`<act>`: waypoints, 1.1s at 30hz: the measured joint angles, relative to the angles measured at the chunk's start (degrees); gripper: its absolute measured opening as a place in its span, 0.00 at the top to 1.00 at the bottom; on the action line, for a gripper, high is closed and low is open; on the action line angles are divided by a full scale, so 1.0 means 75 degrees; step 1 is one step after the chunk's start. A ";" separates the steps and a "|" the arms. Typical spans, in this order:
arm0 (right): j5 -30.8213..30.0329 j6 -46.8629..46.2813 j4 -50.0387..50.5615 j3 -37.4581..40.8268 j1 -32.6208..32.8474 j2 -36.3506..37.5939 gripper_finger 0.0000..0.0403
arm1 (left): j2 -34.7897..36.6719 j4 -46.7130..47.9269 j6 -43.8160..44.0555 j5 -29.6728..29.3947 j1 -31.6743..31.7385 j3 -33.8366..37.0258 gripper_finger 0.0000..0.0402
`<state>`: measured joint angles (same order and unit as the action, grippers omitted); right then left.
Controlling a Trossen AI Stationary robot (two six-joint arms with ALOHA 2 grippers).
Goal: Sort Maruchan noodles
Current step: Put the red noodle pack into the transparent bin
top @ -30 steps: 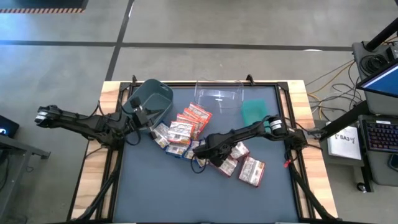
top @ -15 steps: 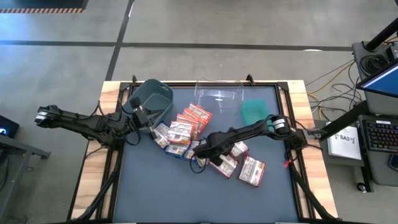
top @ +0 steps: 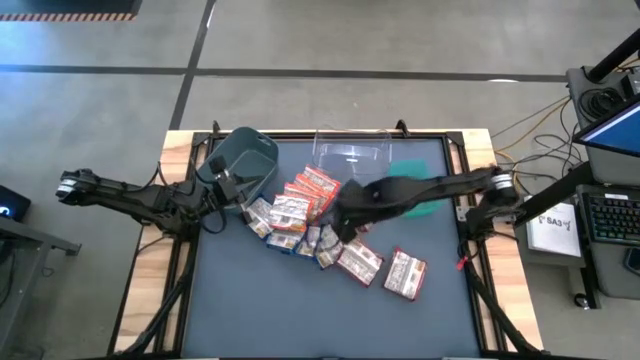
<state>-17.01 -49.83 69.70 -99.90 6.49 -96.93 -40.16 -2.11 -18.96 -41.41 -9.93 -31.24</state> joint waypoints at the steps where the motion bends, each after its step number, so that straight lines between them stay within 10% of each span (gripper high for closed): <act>1: -0.0024 0.0097 -0.0256 0.0011 -0.0108 0.0229 0.98 | 0.0000 -0.0006 0.0000 0.0000 0.0001 0.0000 1.00; 15: 0.1077 0.1846 -0.2165 0.1012 -0.2944 0.1708 0.98 | 0.0000 -0.0093 -0.0003 0.0000 0.0002 0.0000 1.00; 26: 0.2769 0.1087 -0.2213 0.2586 -0.3012 0.1568 0.95 | 0.0000 0.0126 0.0149 0.0000 0.0003 0.0000 1.00; 33: 0.2933 0.0605 -0.2418 0.3563 -0.3000 0.1562 0.73 | -0.0015 0.0172 0.0198 0.0000 0.0001 0.0000 1.00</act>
<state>4.99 -45.29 51.56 -73.18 -16.01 -85.21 -40.27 -0.82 -17.47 -41.41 -9.93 -31.24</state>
